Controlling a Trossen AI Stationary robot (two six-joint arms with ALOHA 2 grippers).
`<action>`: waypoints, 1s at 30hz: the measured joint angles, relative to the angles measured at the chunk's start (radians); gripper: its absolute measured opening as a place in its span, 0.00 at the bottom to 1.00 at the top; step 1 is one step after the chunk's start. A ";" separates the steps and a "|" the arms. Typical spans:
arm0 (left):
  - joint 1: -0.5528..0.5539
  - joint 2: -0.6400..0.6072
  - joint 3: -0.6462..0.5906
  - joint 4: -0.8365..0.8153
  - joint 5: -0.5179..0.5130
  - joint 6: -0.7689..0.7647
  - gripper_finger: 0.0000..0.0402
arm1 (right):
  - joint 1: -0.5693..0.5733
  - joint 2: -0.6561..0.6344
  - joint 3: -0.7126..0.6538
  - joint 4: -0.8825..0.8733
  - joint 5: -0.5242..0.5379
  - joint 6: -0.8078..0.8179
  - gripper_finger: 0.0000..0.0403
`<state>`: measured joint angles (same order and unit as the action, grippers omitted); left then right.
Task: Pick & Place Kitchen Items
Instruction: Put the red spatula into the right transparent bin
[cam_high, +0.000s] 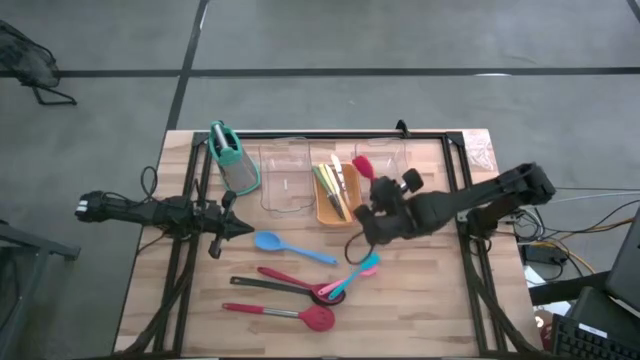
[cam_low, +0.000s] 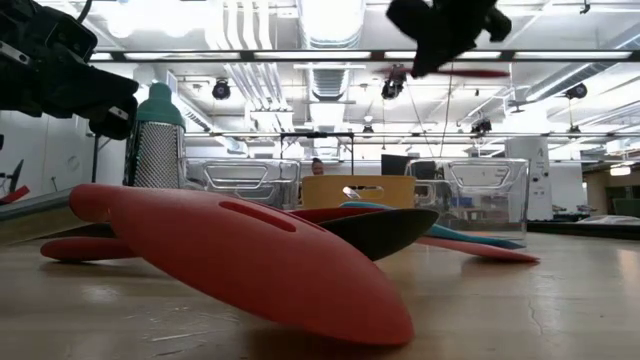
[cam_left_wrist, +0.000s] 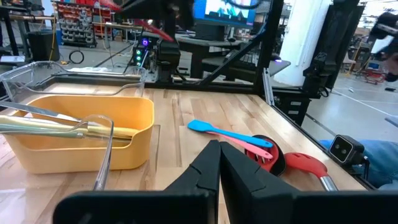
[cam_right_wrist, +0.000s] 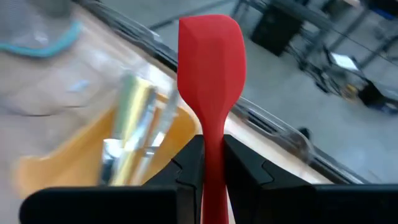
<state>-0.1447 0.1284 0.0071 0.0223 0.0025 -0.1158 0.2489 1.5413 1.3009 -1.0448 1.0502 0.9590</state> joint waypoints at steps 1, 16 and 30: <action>0.000 0.000 0.000 0.000 0.000 0.000 0.03 | -0.019 -0.006 -0.013 0.001 -0.002 0.007 0.11; 0.000 0.001 0.000 0.000 0.000 0.000 0.03 | -0.225 -0.007 -0.237 0.143 -0.113 0.029 0.12; 0.000 0.001 0.000 0.000 0.000 0.000 0.03 | -0.310 -0.002 -0.403 0.381 -0.162 -0.094 0.13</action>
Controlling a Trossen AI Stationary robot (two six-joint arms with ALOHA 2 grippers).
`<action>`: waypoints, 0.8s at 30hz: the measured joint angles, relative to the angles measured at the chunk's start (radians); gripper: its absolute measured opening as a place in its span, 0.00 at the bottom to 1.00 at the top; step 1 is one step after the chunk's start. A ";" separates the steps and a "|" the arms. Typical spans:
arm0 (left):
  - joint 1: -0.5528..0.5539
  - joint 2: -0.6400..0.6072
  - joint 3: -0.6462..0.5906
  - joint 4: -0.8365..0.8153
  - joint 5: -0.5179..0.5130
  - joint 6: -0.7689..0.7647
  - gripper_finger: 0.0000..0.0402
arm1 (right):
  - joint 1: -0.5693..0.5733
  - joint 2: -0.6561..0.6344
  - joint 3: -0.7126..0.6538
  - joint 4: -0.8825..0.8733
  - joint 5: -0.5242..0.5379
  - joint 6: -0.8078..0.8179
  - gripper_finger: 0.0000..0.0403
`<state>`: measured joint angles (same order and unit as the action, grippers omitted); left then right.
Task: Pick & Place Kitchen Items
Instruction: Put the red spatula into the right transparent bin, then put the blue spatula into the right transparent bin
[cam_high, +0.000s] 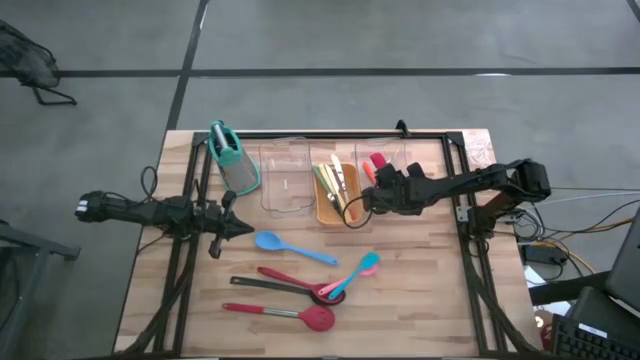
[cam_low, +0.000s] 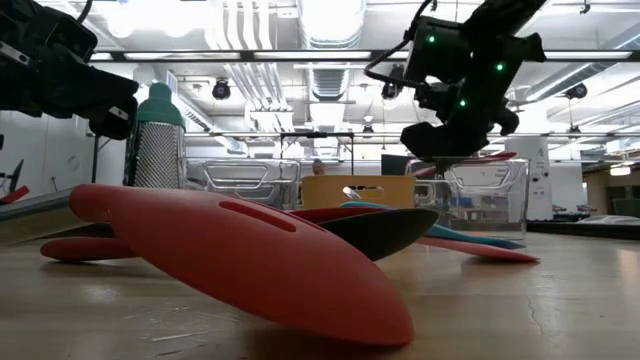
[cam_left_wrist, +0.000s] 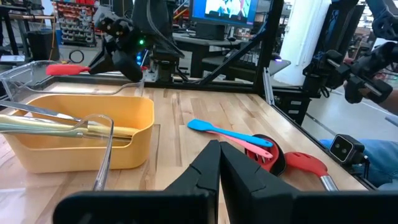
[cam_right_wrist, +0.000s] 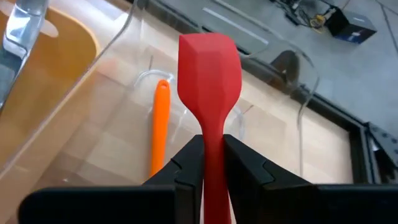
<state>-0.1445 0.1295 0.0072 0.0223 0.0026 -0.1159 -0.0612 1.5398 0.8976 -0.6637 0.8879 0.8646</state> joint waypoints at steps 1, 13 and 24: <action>0.000 0.000 0.000 0.000 0.000 0.000 0.03 | 0.000 0.000 -0.004 0.006 0.000 -0.001 0.14; 0.000 0.000 0.000 0.000 0.000 0.000 0.03 | 0.001 0.000 -0.024 0.046 0.002 -0.001 0.22; 0.000 0.000 0.000 0.000 0.000 0.000 0.03 | 0.073 -0.001 0.008 0.067 0.005 -0.118 0.33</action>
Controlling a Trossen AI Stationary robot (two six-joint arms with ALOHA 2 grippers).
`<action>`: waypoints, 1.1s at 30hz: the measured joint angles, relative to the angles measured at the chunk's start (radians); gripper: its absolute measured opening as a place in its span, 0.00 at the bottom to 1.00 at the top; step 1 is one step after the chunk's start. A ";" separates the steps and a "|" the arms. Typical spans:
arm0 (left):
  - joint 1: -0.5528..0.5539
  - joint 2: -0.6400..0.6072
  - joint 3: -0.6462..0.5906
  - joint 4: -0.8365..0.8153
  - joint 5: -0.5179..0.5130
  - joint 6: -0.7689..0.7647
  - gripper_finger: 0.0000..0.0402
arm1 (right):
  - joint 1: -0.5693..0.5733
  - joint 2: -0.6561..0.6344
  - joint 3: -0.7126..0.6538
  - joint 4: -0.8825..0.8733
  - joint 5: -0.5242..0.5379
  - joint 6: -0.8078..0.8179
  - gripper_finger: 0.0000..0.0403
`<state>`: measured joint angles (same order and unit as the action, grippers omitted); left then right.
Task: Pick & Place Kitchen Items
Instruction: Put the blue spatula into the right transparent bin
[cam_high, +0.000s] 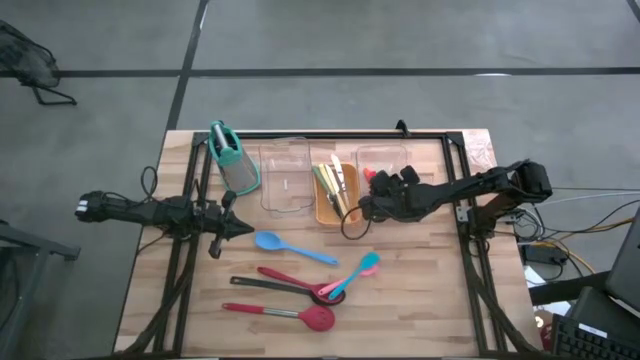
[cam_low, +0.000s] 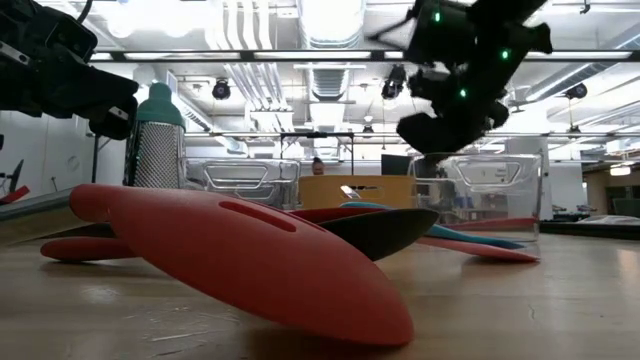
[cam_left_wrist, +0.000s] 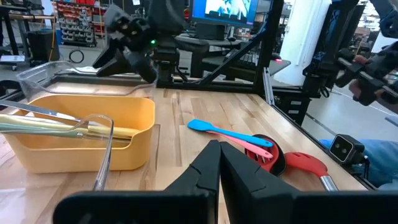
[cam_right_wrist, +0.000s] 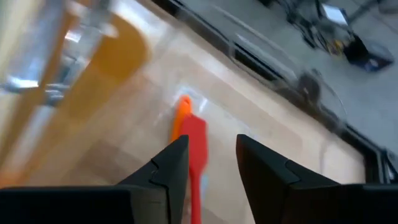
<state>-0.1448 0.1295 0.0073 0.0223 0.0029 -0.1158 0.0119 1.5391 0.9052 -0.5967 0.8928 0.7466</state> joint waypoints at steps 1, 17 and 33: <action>0.000 0.000 0.000 0.000 0.000 0.000 0.03 | 0.012 0.000 0.008 0.014 -0.001 -0.027 0.34; 0.000 0.000 0.000 0.000 0.000 0.000 0.03 | 0.199 -0.001 0.137 0.150 -0.282 -0.418 0.40; 0.000 0.000 0.000 0.000 0.000 0.000 0.03 | 0.369 0.064 0.099 0.422 -0.688 -0.434 0.26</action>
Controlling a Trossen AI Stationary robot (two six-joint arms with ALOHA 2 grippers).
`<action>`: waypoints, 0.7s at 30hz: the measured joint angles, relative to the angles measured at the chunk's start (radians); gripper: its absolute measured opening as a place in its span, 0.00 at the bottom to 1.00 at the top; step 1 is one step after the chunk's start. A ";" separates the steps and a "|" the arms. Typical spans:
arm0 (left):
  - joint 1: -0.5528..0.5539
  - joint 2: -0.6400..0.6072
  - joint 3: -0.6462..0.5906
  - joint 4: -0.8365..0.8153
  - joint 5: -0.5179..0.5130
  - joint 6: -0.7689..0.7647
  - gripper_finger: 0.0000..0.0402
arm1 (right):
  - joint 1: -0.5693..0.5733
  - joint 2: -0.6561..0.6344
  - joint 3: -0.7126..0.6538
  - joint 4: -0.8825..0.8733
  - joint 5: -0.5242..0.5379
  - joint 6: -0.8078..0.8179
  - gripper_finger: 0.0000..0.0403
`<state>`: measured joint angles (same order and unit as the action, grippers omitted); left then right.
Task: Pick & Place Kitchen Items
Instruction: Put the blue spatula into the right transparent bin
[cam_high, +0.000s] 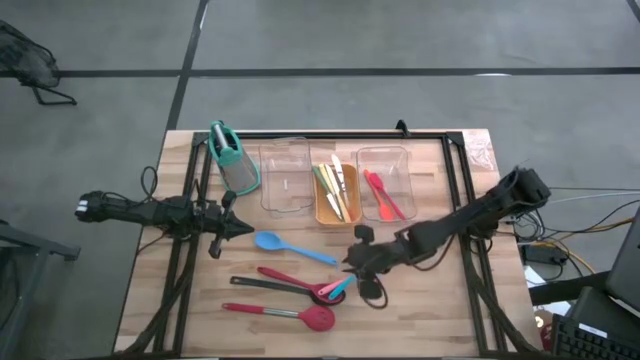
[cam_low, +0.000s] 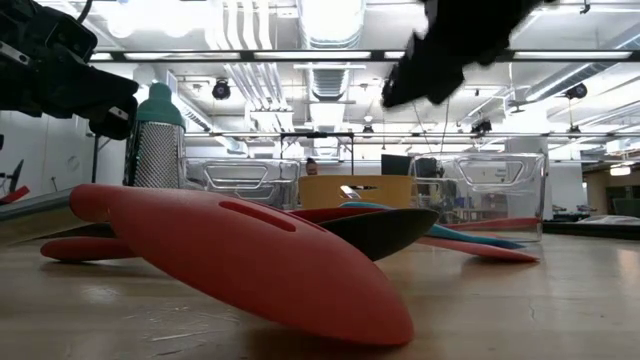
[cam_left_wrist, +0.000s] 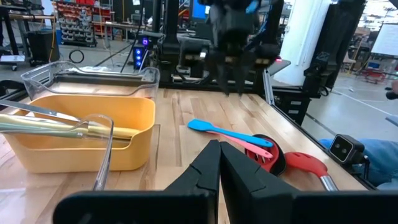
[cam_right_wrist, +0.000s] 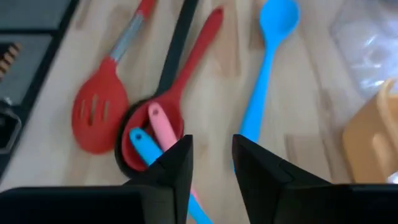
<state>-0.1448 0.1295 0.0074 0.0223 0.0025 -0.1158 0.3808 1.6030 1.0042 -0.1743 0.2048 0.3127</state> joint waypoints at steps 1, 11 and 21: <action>0.000 0.000 0.000 0.000 0.000 0.000 0.03 | 0.003 0.016 0.000 -0.010 0.000 0.005 0.25; 0.000 0.000 0.000 0.000 0.000 0.000 0.03 | 0.020 0.165 0.017 -0.036 -0.083 -0.004 0.14; 0.000 0.003 0.000 0.000 0.000 0.000 0.03 | 0.054 0.186 0.053 -0.032 -0.074 -0.002 0.17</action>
<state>-0.1444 0.1326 0.0072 0.0223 0.0027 -0.1159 0.4345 1.7889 1.0577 -0.2065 0.1308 0.3107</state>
